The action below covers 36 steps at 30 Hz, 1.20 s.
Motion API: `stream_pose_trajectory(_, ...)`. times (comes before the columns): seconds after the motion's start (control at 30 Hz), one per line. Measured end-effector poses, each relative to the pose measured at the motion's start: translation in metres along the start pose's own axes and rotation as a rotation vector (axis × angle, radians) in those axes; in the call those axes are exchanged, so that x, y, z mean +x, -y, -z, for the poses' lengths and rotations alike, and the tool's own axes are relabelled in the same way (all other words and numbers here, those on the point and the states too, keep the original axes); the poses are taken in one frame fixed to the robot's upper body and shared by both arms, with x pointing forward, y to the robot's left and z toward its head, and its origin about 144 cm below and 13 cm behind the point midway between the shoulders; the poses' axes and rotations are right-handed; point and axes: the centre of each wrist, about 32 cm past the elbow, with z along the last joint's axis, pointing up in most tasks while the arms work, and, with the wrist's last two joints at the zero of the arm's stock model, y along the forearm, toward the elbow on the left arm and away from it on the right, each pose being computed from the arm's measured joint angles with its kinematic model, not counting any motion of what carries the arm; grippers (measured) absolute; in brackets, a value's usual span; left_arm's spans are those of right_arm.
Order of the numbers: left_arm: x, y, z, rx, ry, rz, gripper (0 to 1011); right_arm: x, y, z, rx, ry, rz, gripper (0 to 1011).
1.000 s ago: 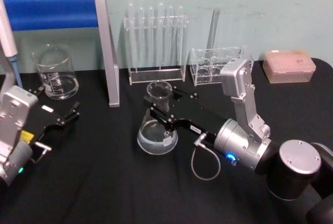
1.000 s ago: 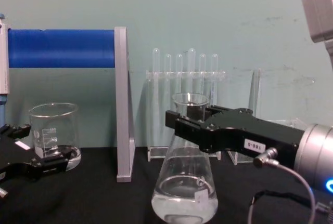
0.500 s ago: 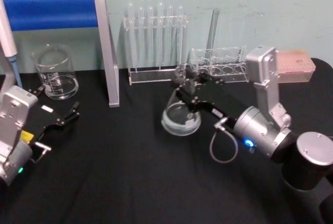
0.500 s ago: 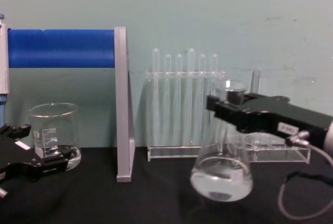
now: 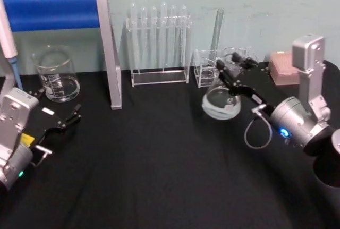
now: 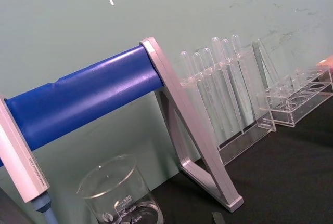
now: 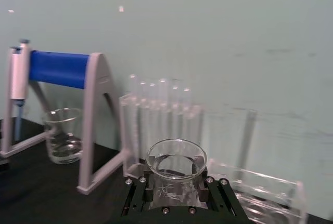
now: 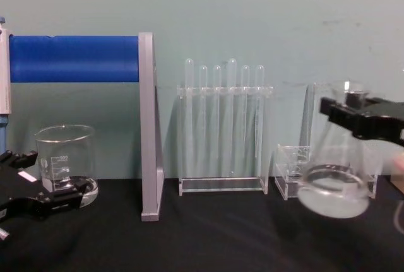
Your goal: Grasp the erlenmeyer flask with one hand, shake it three times, then place it back.
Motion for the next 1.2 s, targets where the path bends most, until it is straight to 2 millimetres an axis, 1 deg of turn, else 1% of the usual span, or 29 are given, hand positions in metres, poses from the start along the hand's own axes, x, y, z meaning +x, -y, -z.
stream_pose_trajectory(0.17,0.000,0.000,0.000,0.000,0.000,0.000,1001,0.011,0.005,0.000,-0.001,0.008,0.049,449)
stream_pose_trajectory(0.37,0.000,0.000,0.000,0.000,0.000,0.000,1001,0.017,0.008,0.000,-0.004,0.015,0.080,449)
stream_pose_trajectory(0.57,0.000,0.000,0.000,0.000,0.000,0.000,1001,0.017,0.008,0.000,-0.007,0.012,0.082,449)
stream_pose_trajectory(0.7,0.000,0.000,0.000,0.000,0.000,0.000,1001,0.011,0.005,0.001,-0.011,0.007,0.051,449)
stream_pose_trajectory(0.8,0.000,0.000,0.000,0.000,0.000,0.000,1001,0.004,0.001,0.001,-0.013,0.004,0.010,449)
stream_pose_trajectory(0.93,0.000,0.000,0.000,0.000,0.000,0.000,1001,-0.010,-0.004,0.002,-0.015,0.000,-0.060,449)
stream_pose_trajectory(1.2,0.000,0.000,0.000,0.000,0.000,0.000,1001,-0.044,-0.014,0.002,-0.018,-0.009,-0.223,449)
